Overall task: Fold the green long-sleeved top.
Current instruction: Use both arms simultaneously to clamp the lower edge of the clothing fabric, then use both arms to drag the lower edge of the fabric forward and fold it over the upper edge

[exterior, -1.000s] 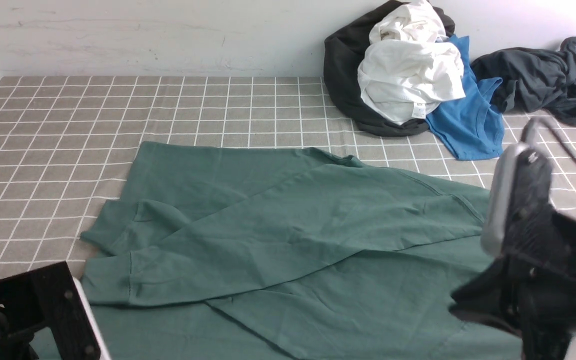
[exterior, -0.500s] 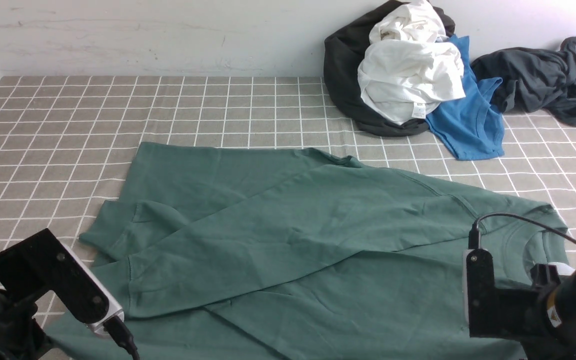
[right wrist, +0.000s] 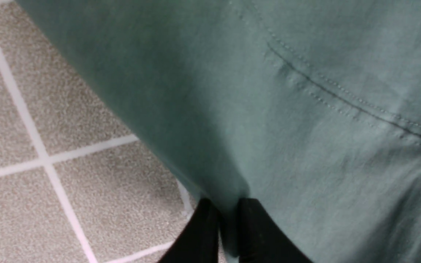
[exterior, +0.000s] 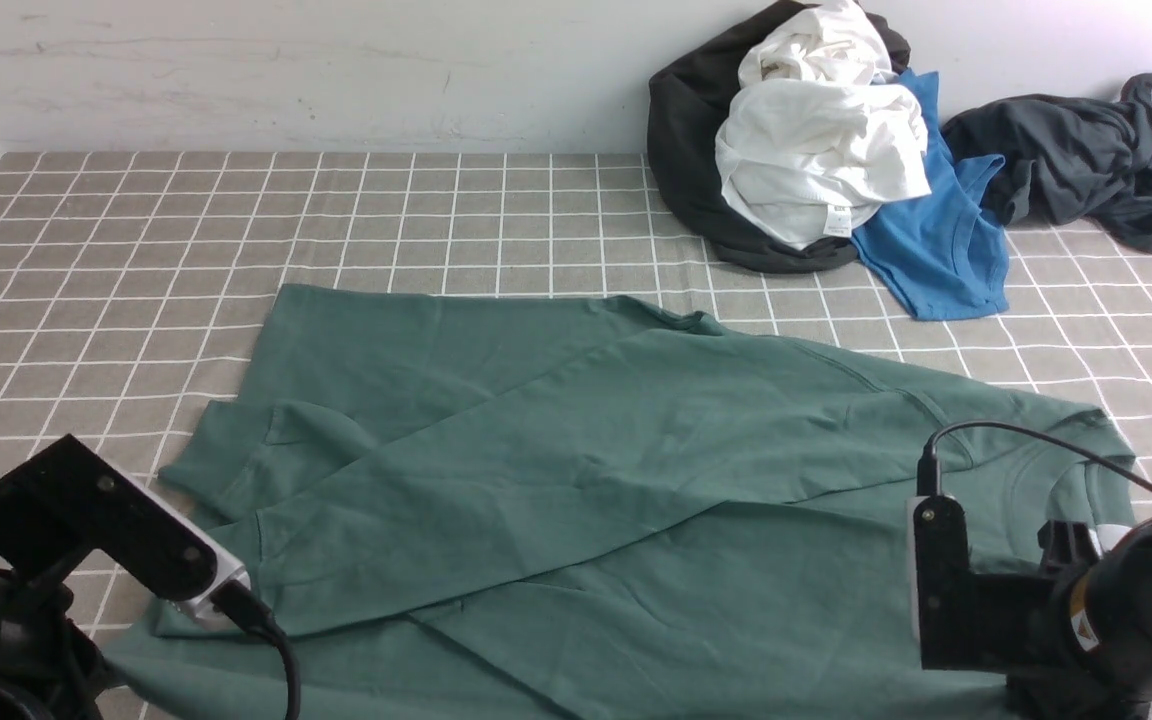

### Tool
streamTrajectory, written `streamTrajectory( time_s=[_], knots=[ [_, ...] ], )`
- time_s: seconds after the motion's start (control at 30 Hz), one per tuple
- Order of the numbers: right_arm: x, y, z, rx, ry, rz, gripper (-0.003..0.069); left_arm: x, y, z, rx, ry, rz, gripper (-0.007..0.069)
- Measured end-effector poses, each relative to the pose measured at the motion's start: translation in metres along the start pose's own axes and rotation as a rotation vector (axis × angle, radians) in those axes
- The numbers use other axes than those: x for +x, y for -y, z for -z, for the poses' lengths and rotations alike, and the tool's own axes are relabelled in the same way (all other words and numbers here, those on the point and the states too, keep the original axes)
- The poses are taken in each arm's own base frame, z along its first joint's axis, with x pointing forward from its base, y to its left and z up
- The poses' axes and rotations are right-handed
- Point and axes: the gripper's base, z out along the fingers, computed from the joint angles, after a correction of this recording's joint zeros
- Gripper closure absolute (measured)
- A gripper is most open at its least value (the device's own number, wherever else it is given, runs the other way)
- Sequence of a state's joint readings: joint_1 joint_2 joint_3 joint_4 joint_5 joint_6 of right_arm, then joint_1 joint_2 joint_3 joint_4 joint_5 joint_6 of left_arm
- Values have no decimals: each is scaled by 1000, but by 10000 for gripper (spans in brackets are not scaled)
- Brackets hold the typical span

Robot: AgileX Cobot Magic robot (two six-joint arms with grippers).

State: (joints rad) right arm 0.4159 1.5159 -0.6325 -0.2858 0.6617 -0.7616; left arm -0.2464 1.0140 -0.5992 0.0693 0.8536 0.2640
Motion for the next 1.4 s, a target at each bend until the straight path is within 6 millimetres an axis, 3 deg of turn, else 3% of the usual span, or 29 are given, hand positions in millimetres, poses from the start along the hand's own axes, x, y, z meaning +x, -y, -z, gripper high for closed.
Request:
streamTrajectory(
  time_s=[0.17,0.33,0.53,0.6,0.7,0.8,0.93,1.1,1.4],
  knots=[
    [2,0,9,5,1,-126,662,1,0,4,-5,20,97,612],
    [8,5,36,10,-37,-268,663,-1,-2,18,-19,74,191,612],
    [7,27,57,68,-62,-316,663,-36,-16,39,-36,171,289,612],
    [7,48,61,148,-33,-358,663,-61,-29,35,-48,204,321,612],
    [9,79,57,234,13,-434,663,-92,-46,19,-54,232,358,612],
    [6,111,46,296,72,-486,663,-124,-69,-9,-62,224,397,612],
    [-2,137,34,350,104,-460,663,-149,-93,-39,-72,208,431,612],
    [-15,180,6,396,99,-419,663,-193,-125,-91,-83,215,454,612],
    [-17,206,-38,352,61,-547,658,-227,-148,-159,-92,247,461,596]
  ],
)
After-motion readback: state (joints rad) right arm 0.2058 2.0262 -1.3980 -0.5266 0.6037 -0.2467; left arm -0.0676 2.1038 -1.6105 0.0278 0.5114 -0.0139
